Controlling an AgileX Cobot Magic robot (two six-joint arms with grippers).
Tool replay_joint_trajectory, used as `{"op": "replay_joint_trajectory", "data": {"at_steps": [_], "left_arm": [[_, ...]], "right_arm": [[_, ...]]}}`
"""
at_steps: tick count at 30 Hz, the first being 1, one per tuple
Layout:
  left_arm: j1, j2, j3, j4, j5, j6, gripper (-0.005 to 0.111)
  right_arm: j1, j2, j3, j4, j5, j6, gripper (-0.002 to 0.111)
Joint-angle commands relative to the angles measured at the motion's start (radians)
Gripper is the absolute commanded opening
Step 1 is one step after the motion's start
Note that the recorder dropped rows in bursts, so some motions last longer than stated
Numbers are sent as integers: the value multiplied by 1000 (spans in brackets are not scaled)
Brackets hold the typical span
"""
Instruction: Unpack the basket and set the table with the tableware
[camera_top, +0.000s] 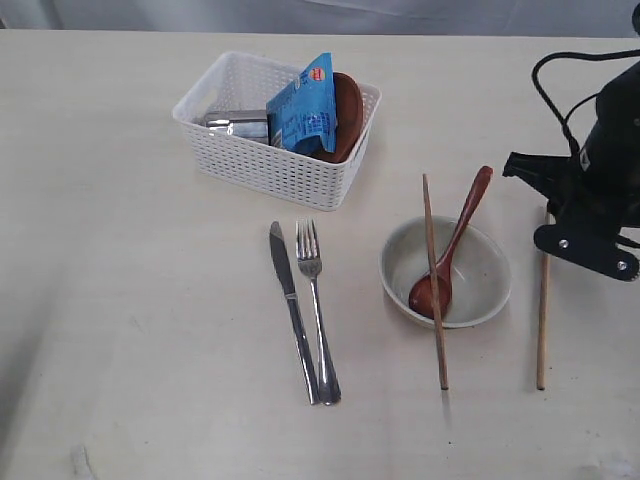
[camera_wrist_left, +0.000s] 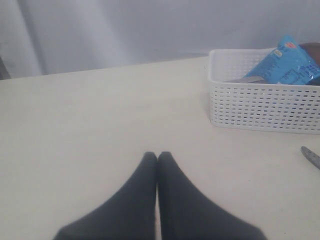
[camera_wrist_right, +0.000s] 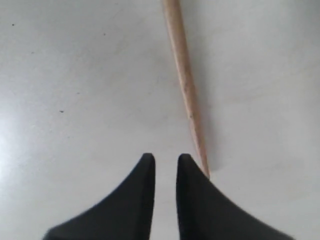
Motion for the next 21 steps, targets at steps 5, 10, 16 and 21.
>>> {"op": "replay_joint_trajectory", "data": {"at_steps": [5, 10, 16, 21], "left_arm": [[2, -3, 2, 5, -3, 0, 0], [2, -3, 2, 5, -3, 0, 0], [2, -3, 2, 5, -3, 0, 0], [2, -3, 2, 5, -3, 0, 0]], "right_arm": [[-130, -139, 5, 22, -6, 510, 0], [-247, -184, 5, 90, -29, 1102, 0], [-278, -187, 5, 158, -33, 1700, 0], [-278, -187, 5, 207, -33, 1995, 0]]}}
